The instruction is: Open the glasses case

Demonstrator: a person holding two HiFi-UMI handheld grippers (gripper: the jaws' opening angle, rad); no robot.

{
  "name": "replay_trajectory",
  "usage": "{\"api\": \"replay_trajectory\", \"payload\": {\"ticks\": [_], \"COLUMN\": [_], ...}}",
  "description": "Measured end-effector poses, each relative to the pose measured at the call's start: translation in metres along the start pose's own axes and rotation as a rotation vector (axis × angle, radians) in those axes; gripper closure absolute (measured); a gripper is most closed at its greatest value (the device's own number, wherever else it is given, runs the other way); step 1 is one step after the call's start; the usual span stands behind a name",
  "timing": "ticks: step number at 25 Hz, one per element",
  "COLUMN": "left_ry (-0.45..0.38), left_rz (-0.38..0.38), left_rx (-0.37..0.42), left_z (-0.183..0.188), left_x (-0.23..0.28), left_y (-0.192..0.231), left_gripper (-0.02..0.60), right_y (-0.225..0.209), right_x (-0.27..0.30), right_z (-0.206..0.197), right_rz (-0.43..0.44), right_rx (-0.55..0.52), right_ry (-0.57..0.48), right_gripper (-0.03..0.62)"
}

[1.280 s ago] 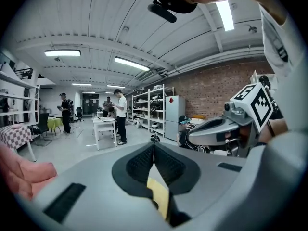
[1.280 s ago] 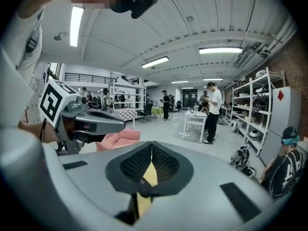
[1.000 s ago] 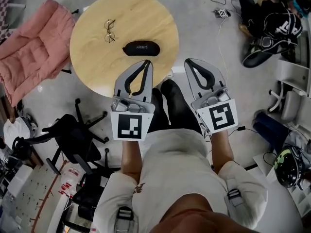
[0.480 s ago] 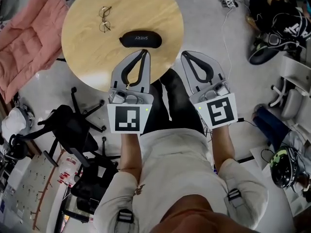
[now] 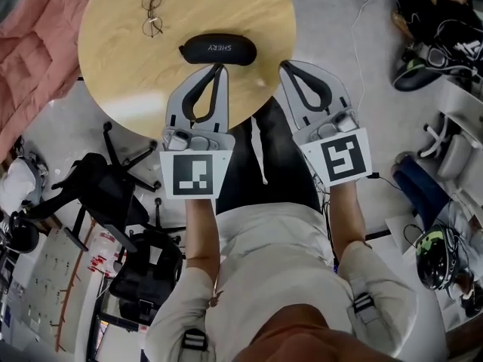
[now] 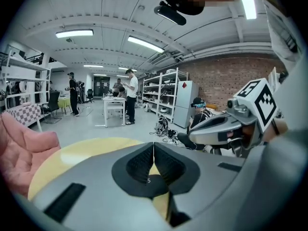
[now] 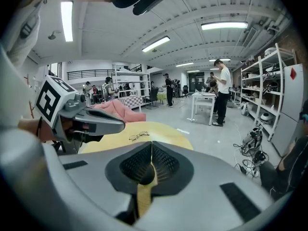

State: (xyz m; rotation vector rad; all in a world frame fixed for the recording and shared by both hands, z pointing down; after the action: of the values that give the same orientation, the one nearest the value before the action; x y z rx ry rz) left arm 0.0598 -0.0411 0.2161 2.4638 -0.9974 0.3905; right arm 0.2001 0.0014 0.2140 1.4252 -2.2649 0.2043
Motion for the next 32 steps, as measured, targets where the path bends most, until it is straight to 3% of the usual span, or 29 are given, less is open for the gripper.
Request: {"api": "replay_trajectory", "payload": {"ticks": [19, 32], "left_ry": [0.075, 0.091], "left_rz": [0.007, 0.021], "left_rx": [-0.055, -0.043], "left_z": [-0.061, -0.085], "left_x": [0.044, 0.061], "left_y": [0.027, 0.039], "left_gripper": [0.561, 0.561], "right_y": [0.002, 0.005], "right_x": [0.061, 0.096], "right_z": [-0.061, -0.095], "right_rz": [0.062, 0.125], "right_rx": [-0.017, -0.063], "right_ry": [0.060, 0.145], "right_gripper": [0.574, 0.574]}}
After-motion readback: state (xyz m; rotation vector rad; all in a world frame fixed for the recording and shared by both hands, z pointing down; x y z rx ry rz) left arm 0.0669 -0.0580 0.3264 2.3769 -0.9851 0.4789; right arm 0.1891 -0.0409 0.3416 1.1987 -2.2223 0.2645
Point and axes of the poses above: the fingertips, and each gripper's own axes: x forward along the fingers, y to its left, z out of its top, the point moved 6 cm from there along -x, backward along the fingers, and after that the axes turned 12 degrees about -x, right-handed, at the moved point
